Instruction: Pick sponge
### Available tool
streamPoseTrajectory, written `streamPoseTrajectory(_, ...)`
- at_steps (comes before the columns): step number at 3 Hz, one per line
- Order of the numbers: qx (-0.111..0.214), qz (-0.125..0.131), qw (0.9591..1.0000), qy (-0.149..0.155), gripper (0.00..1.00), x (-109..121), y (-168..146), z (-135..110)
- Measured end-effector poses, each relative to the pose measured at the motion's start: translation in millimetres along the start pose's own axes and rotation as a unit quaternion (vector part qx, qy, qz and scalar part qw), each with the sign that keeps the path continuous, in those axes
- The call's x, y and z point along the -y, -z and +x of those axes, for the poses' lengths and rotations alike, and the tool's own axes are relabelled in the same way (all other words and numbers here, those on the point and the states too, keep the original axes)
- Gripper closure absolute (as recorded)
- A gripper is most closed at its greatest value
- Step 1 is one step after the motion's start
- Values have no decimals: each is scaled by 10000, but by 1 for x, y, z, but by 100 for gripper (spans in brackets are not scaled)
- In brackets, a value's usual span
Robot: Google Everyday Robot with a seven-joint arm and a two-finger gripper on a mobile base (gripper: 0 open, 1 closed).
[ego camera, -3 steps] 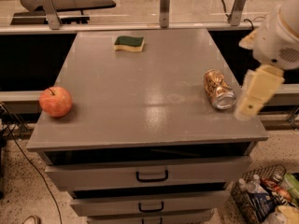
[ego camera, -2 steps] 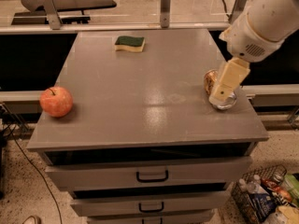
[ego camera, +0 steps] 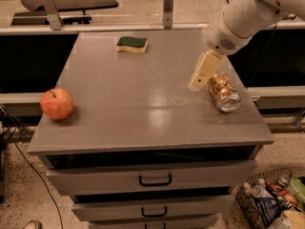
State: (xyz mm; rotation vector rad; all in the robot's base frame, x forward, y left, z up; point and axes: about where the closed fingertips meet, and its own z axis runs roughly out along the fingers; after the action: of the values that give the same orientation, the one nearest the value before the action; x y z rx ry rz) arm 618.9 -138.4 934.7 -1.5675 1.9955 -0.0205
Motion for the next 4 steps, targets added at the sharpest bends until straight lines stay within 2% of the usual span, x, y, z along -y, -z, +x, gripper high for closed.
streamPoseTrajectory(1, 379, 191, 9984, -365, 0, 20, -25, -8)
streamPoseTrajectory(2, 929, 454, 9901, -952, 0, 69, -71, -28)
streamPoseTrajectory(3, 1411, 685, 9767, -1462, 0, 122, -105, -55)
streamPoseTrajectory(4, 1781, 743, 9624, -1914, 0, 158, -133, -83)
